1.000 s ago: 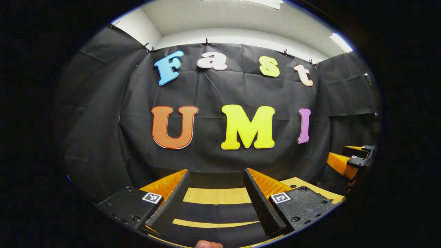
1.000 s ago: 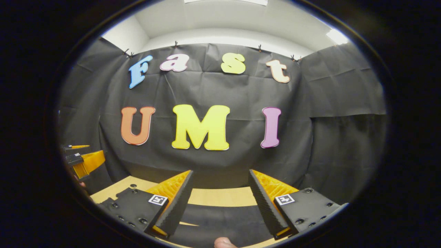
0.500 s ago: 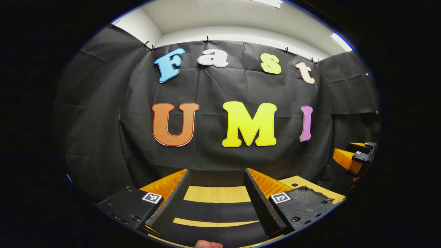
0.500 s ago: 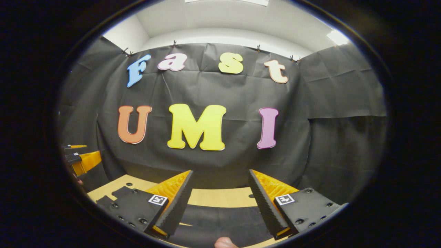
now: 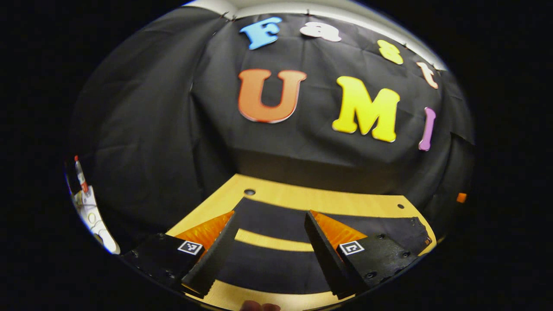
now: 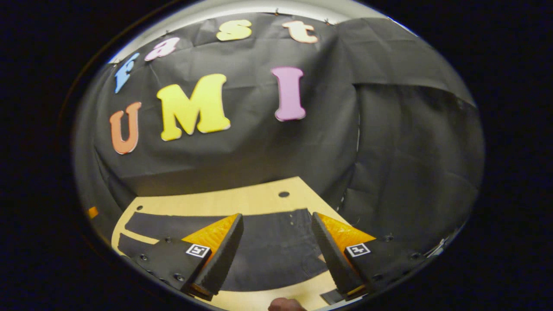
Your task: Grasp the waist and the cuffs of the jeans and fold them to make the two legs overlap; first hold the waist and fold one-third of the jeans toward the cuffs, then hold the cuffs and fold the remaining one-third in the same direction to finish folding.
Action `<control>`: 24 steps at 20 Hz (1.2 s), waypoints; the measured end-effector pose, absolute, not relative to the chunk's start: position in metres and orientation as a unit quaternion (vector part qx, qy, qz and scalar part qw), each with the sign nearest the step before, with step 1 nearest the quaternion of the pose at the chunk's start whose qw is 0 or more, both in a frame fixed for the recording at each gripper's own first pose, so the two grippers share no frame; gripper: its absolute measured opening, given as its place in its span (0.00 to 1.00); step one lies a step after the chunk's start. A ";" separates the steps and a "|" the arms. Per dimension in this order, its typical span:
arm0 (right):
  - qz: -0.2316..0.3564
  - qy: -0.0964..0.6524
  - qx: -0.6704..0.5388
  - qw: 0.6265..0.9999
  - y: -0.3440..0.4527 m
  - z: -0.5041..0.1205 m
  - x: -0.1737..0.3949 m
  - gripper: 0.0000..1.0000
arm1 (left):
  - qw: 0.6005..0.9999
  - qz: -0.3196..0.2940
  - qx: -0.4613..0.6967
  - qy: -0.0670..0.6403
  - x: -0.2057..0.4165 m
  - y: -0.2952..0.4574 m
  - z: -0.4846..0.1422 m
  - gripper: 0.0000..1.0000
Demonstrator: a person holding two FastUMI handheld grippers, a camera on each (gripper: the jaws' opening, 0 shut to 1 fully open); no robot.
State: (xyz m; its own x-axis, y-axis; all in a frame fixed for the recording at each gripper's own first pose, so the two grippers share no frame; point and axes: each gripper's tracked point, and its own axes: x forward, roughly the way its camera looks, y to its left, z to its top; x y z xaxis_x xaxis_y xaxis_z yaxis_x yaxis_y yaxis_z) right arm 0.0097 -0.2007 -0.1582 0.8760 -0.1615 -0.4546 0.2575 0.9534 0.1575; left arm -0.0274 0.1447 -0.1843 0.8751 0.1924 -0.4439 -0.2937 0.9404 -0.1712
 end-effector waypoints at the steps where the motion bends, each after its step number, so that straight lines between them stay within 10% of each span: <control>1: -0.114 0.242 0.123 0.956 -0.211 -0.171 0.003 0.98 | 0.945 0.138 -0.158 0.249 -0.034 0.152 -0.202 0.99; 12: -0.153 0.387 0.276 0.866 -0.248 -0.288 -0.066 0.98 | 0.735 0.283 -0.540 0.296 -0.091 0.204 -0.324 0.99; 24: -0.203 0.397 0.459 0.768 -0.261 -0.360 -0.035 0.98 | 0.720 0.271 -0.586 0.254 -0.039 0.221 -0.333 0.97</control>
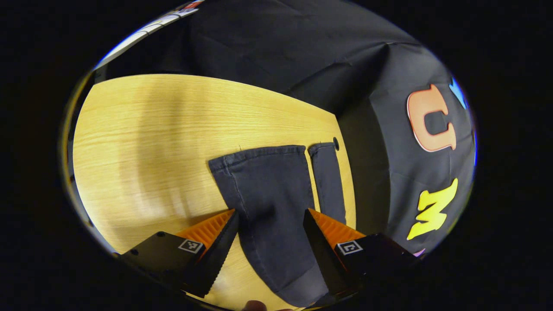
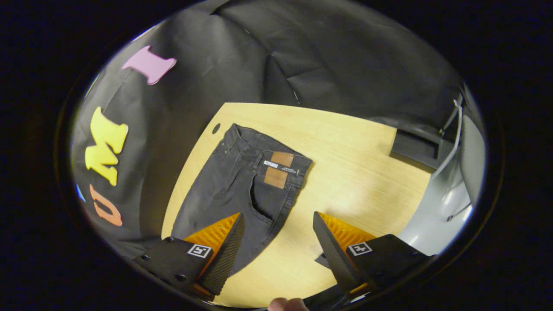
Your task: Grasp the waist and the cuffs of the jeans and fold them to make the two legs overlap; first hold the waist and fold one-third of the jeans toward the cuffs, then hold the cuffs and fold the remaining one-third in the same direction to finish folding.
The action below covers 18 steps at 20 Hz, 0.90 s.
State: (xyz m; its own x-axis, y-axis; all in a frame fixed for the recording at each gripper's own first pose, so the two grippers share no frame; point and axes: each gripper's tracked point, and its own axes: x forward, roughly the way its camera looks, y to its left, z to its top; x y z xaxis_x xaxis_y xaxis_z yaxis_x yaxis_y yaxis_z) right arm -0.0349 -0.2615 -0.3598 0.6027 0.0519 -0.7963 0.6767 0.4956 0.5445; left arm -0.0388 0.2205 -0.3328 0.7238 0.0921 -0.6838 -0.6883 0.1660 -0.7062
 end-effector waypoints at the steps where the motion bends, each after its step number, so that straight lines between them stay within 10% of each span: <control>1: -0.213 0.395 0.466 0.762 -0.267 -0.368 -0.028 0.98 | 0.711 0.275 -0.598 0.248 -0.038 0.220 -0.335 0.92; 2: -0.217 0.397 0.472 0.757 -0.270 -0.375 -0.020 0.93 | 0.704 0.279 -0.607 0.243 -0.036 0.222 -0.336 1.00; 3: -0.221 0.392 0.476 0.755 -0.273 -0.378 -0.012 0.98 | 0.698 0.281 -0.613 0.242 -0.036 0.222 -0.337 0.84; 8: -0.236 0.391 0.466 0.758 -0.277 -0.382 0.017 0.98 | 0.694 0.278 -0.613 0.254 -0.024 0.218 -0.342 0.72; 10: -0.252 0.401 0.448 0.758 -0.275 -0.382 0.015 0.99 | 0.694 0.278 -0.613 0.256 -0.017 0.218 -0.343 0.81; 12: -0.268 0.421 0.418 0.759 -0.273 -0.386 0.017 0.99 | 0.693 0.278 -0.614 0.258 -0.013 0.218 -0.345 0.51; 13: -0.285 0.438 0.394 0.756 -0.277 -0.392 0.012 0.96 | 0.693 0.278 -0.613 0.260 -0.012 0.218 -0.348 0.72; 16: -0.322 0.453 0.368 0.746 -0.280 -0.395 0.009 0.60 | 0.684 0.288 -0.610 0.278 -0.015 0.218 -0.357 0.34; 18: -0.350 0.467 0.347 0.735 -0.286 -0.401 0.000 0.43 | 0.677 0.291 -0.612 0.288 -0.018 0.217 -0.358 0.26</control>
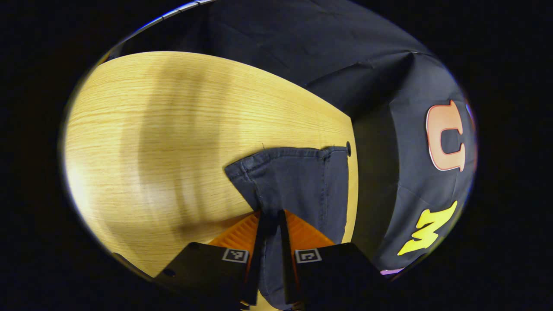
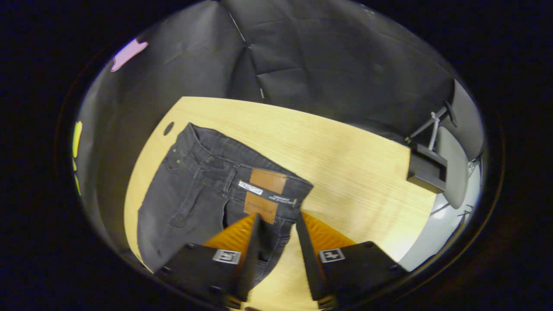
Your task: Grasp the waist and the cuffs of the jeans and fold them to make the two legs overlap; first hold the waist and fold one-third of the jeans toward the cuffs, then hold the cuffs and fold the remaining one-third in the same direction to finish folding.
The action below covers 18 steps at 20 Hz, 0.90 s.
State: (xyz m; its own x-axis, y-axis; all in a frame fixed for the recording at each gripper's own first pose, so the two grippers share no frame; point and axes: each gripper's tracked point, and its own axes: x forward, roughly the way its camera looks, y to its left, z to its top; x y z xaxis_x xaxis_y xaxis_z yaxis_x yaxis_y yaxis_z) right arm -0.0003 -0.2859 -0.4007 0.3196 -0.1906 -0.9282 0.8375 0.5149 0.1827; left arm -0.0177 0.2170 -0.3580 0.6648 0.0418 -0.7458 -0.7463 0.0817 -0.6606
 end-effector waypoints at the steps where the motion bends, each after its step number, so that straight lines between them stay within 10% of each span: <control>1: -0.350 0.472 0.345 0.732 -0.286 -0.401 0.000 0.36 | 0.675 0.290 -0.611 0.294 -0.018 0.216 -0.360 0.17; 8: -0.332 0.477 0.407 0.705 -0.288 -0.391 -0.002 0.05 | 0.664 0.294 -0.595 0.344 -0.021 0.215 -0.352 0.05; 18: -0.216 0.422 0.480 0.738 -0.275 -0.273 0.032 0.08 | 0.673 0.248 -0.609 0.338 0.013 0.211 -0.256 0.05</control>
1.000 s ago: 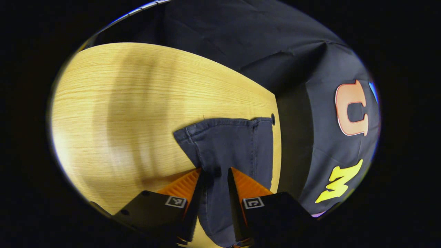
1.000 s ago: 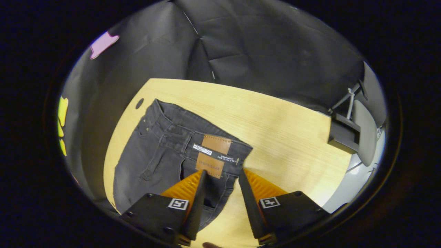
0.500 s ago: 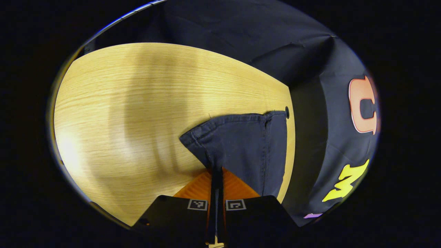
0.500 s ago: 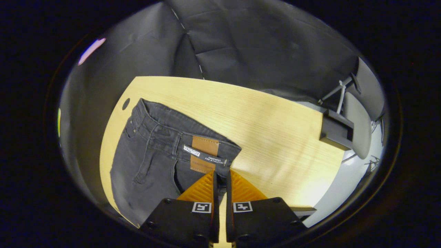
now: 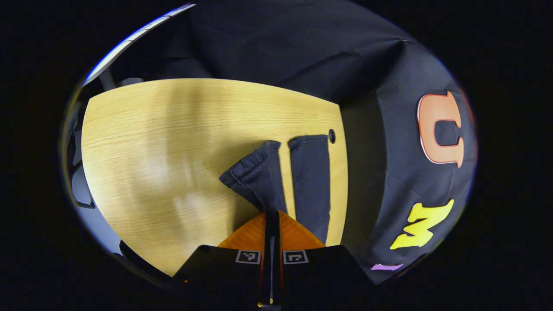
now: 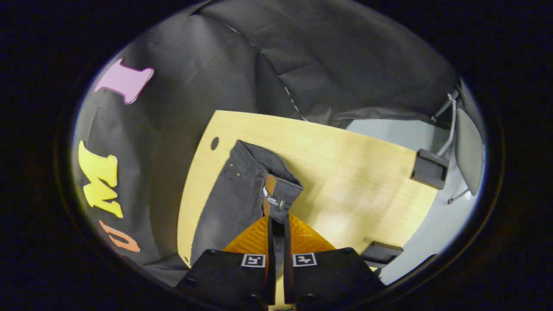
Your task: Grasp the waist and the cuffs of the jeans and fold them to make the two legs overlap; first hold the waist and fold one-third of the jeans toward the cuffs, then hold the cuffs and fold the remaining one-third in the same direction to finish folding.
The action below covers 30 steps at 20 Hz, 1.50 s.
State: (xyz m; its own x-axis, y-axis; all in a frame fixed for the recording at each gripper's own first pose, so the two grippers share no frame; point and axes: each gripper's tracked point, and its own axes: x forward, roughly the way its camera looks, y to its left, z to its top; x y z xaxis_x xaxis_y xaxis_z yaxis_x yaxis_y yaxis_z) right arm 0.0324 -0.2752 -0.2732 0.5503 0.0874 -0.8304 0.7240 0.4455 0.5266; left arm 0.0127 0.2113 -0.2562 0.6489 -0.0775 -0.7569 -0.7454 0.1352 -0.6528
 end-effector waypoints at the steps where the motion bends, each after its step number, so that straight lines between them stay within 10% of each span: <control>1: -0.202 0.420 0.476 0.745 -0.274 -0.258 0.047 0.08 | 0.681 0.236 -0.603 0.342 0.025 0.213 -0.244 0.05; 15: -0.142 0.401 0.429 0.797 -0.280 -0.285 0.271 0.03 | 0.735 0.165 -0.512 0.413 0.260 0.224 -0.312 0.05; 24: -0.138 0.444 0.389 0.795 -0.289 -0.351 0.290 0.00 | 0.738 0.168 -0.497 0.425 0.297 0.221 -0.371 0.00; 30: -0.125 0.443 0.379 0.803 -0.279 -0.347 0.292 0.13 | 0.779 0.154 -0.429 0.430 0.301 0.223 -0.321 0.89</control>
